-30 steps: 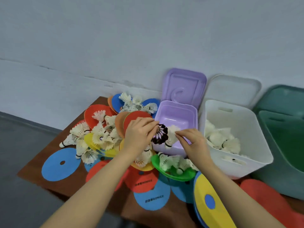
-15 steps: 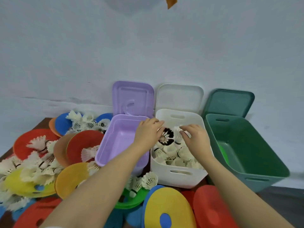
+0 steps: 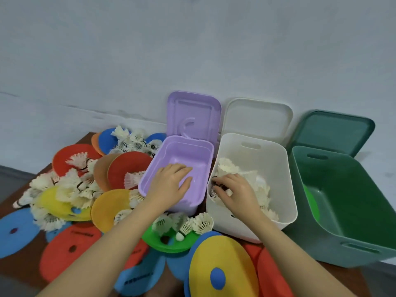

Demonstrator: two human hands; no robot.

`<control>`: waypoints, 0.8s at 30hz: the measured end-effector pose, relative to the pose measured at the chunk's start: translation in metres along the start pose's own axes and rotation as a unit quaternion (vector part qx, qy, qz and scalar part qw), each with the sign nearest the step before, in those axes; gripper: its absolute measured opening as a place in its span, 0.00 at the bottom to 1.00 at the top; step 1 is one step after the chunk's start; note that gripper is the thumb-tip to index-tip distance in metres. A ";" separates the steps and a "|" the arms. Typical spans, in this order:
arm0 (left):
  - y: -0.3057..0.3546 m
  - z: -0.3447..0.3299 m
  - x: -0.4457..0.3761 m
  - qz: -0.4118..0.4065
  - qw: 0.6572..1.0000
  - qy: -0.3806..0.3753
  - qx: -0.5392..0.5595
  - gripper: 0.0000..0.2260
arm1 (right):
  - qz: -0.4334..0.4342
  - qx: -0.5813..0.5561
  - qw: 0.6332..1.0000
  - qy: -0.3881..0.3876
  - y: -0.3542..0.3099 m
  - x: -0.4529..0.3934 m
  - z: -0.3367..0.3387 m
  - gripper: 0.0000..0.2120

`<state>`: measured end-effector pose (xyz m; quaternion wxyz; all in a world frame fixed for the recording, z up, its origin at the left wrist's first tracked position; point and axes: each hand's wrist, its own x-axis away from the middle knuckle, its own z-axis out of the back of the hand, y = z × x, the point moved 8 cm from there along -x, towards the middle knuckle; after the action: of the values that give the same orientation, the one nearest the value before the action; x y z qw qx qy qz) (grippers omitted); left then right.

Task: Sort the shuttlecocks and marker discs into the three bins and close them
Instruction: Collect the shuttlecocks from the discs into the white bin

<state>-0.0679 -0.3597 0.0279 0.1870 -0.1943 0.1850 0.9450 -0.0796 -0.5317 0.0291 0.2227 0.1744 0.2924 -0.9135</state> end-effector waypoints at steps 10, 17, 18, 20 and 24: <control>-0.099 0.054 0.040 0.120 0.992 0.012 -0.041 0.20 | 0.064 -0.017 0.995 -0.078 -0.077 -0.064 -0.075 0.12; -0.202 0.046 0.052 0.140 0.989 -0.037 -0.041 0.15 | 0.041 -0.006 0.992 -0.120 -0.102 -0.116 -0.155 0.13; -0.214 0.041 0.050 0.137 0.989 -0.047 -0.036 0.15 | 0.031 0.006 0.992 -0.125 -0.101 -0.121 -0.168 0.13; -0.232 0.029 0.044 0.126 0.989 -0.077 -0.022 0.16 | 0.005 0.039 0.990 -0.138 -0.098 -0.132 -0.191 0.13; -0.258 -0.004 0.034 0.096 0.984 -0.148 0.005 0.18 | -0.041 0.126 0.978 -0.158 -0.094 -0.153 -0.226 0.13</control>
<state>0.0143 -0.1291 -0.0616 0.1220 -0.0330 0.1773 0.9760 0.0436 -0.2782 -0.0330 0.2048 0.0425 0.1425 -0.9675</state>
